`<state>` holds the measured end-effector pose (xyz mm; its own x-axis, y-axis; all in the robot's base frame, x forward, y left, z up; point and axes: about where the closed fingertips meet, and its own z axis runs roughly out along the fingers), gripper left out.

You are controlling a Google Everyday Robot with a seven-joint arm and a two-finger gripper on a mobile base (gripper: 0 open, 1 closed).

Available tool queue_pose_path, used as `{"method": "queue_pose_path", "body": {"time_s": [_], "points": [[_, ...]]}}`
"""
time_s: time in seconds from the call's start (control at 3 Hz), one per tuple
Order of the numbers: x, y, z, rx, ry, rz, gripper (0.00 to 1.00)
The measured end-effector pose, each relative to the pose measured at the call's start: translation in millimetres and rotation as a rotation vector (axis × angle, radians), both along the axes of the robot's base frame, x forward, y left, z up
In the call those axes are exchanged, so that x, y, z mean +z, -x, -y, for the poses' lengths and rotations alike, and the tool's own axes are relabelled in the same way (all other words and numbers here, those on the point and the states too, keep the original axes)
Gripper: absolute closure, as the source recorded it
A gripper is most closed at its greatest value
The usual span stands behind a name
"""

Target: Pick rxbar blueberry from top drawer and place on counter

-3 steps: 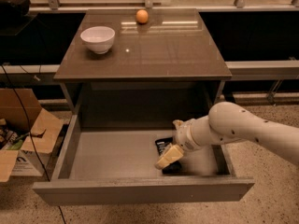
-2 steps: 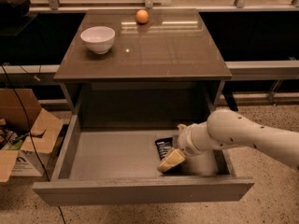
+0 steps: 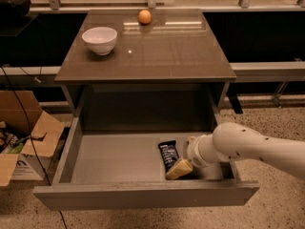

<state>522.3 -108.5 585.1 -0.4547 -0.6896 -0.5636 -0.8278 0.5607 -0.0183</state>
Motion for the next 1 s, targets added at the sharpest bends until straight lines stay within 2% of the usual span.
{"method": "queue_pose_path", "body": {"time_s": [1.0], "points": [[13,2,-1,-0.015,0.002,-0.008,0.89]]}}
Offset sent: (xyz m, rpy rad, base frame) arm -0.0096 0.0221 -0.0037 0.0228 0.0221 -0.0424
